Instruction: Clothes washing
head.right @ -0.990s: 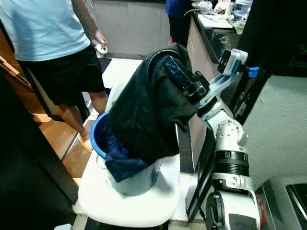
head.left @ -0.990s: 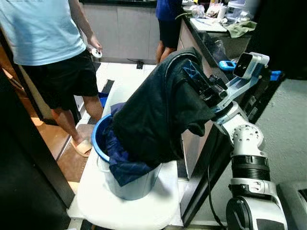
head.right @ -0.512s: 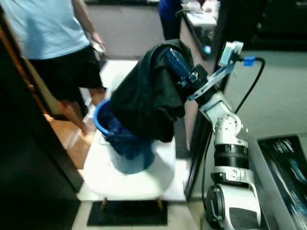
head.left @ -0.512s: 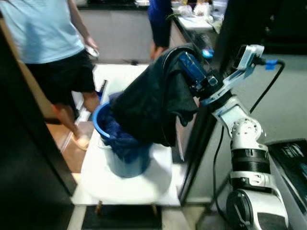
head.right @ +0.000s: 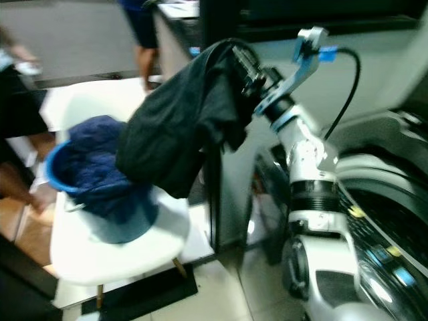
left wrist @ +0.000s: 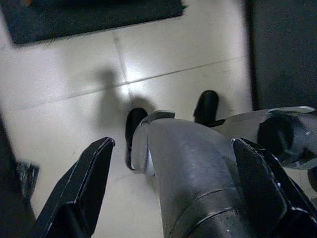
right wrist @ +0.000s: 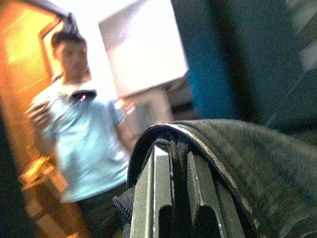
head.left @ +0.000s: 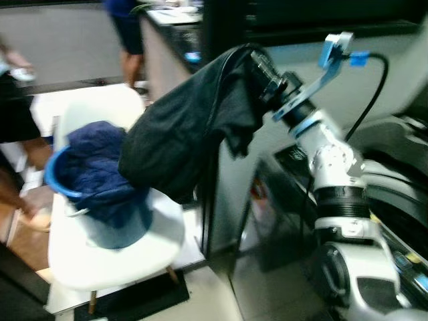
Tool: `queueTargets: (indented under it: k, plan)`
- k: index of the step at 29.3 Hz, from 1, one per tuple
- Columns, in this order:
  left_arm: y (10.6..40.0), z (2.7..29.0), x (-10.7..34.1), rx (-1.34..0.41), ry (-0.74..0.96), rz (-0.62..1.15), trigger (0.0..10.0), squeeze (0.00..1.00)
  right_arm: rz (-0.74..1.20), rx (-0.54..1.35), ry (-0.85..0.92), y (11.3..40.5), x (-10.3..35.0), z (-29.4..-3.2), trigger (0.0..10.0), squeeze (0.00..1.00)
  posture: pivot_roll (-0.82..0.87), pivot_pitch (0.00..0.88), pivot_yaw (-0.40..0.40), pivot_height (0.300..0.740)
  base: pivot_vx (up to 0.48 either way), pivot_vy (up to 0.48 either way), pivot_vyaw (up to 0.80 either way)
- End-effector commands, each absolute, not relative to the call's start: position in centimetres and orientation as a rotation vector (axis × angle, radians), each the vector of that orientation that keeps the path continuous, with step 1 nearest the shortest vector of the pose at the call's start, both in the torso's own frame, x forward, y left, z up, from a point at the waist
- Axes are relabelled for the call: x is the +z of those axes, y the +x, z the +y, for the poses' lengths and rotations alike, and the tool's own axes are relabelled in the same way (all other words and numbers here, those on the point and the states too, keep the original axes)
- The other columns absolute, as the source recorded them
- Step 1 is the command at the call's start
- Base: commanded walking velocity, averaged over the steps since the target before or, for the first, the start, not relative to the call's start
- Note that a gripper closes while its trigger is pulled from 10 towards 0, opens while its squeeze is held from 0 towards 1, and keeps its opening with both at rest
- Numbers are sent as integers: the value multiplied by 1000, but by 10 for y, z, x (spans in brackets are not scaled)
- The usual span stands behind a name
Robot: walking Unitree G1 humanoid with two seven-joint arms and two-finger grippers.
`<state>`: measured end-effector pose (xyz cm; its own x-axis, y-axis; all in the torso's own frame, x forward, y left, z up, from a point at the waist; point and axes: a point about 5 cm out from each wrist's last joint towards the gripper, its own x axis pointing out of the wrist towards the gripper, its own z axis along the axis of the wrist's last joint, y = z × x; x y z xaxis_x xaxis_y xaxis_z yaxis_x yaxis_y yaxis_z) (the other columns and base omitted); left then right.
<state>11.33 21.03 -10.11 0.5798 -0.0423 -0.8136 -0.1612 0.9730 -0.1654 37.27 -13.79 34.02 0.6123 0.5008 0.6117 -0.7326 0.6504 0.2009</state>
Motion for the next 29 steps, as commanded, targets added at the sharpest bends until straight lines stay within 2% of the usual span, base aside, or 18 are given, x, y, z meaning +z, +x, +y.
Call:
queueTargets:
  k: [1,5,8,12,14,17,25,29]
  plan:
    - [106,212,-103,72,-230,979,10000,0,-636,708,427,369,361,-140,0,0,172,0,-51,740,0,0,-800]
    - [106,211,-103,72,-231,977,10000,0,-657,681,418,370,367,-142,0,0,172,0,-52,740,0,0,-800]
    - [108,210,-103,80,-238,969,10000,0,-750,582,418,368,394,-158,0,0,172,0,-56,740,0,0,-800]
    - [108,210,-103,84,-239,966,10000,0,-798,535,423,365,406,-163,0,0,169,0,-56,740,0,0,-800]
    - [108,210,-103,84,-240,966,10000,0,-805,529,427,365,408,-164,0,0,169,0,-56,740,0,0,-800]
    - [110,210,-102,82,-231,963,10000,0,-840,432,341,365,416,-161,0,0,167,0,-58,740,0,0,-800]
    - [112,211,-102,88,-216,960,10000,0,-878,439,341,364,426,-151,0,0,170,0,-61,740,0,0,-800]
    - [113,212,-101,94,-212,957,10000,0,-922,377,271,363,436,-147,0,0,178,0,-63,740,0,0,-800]
